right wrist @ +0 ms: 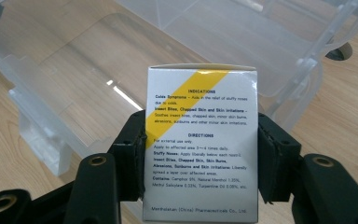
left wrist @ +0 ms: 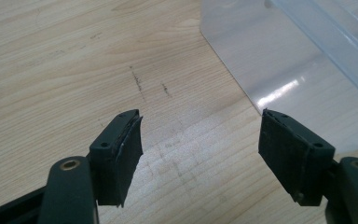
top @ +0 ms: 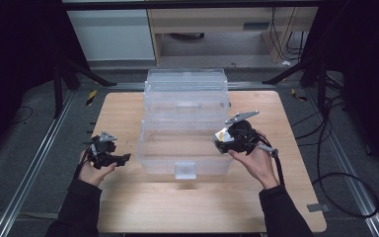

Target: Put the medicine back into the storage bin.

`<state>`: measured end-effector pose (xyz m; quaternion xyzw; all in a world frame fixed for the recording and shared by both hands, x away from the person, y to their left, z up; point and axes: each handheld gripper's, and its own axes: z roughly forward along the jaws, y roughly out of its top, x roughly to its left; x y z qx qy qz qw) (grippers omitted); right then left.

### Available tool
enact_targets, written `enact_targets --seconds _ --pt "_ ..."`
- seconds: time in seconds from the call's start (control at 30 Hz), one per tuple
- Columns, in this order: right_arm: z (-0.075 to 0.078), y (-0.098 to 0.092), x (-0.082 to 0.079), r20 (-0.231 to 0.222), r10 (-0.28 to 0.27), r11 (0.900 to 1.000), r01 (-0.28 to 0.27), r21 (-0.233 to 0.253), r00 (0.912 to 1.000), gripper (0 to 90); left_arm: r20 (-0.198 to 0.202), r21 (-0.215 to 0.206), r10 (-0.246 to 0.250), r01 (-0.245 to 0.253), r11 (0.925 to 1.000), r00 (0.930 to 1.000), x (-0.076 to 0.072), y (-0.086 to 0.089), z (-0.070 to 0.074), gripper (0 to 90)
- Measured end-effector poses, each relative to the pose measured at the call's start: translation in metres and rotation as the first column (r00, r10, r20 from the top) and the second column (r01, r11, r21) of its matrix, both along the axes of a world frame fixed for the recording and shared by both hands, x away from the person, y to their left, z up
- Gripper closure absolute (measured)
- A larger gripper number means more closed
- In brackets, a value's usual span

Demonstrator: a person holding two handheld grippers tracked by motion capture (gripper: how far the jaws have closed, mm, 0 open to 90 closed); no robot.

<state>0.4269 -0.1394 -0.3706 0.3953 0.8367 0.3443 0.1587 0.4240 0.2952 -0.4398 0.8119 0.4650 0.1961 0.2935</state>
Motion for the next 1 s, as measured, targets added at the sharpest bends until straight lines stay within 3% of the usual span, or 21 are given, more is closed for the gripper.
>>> enact_targets --seconds 0.6,1.0 --pt "-0.024 0.006 0.008 -0.060 0.021 0.999 -0.023 -0.040 0.9980 45.0 0.010 -0.007 0.001 -0.001 1.0000 0.9999 -0.001 0.002 0.003 29.3" --pt "-0.038 0.007 0.012 -0.124 0.028 0.998 -0.034 -0.052 0.9919 44.8 0.010 -0.009 0.002 -0.002 1.0000 0.9999 -0.001 0.002 0.004 29.2"
